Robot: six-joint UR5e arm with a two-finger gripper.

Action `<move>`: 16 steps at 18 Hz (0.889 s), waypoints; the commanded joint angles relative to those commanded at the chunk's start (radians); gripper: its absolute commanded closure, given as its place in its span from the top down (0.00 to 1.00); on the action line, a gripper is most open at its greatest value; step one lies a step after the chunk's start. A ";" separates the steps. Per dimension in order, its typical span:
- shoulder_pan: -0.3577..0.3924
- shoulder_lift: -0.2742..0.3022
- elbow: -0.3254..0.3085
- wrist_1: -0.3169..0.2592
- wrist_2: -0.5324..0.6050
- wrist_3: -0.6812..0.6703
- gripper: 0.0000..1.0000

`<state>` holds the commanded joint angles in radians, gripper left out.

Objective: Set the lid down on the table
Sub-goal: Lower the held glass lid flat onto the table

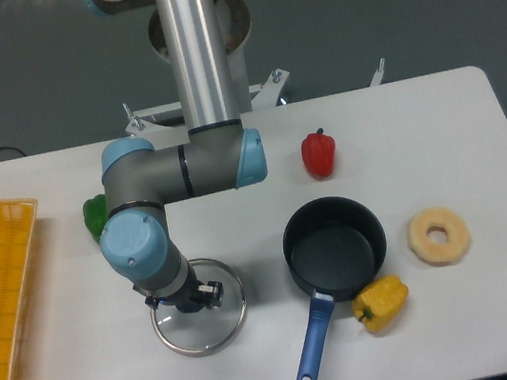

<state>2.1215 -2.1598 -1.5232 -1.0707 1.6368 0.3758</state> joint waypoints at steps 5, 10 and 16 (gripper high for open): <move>0.000 -0.002 0.000 0.000 0.000 0.000 0.64; 0.000 -0.002 0.000 0.000 0.000 0.003 0.73; 0.000 -0.003 0.000 0.000 0.002 0.006 0.88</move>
<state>2.1215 -2.1629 -1.5232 -1.0707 1.6383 0.3819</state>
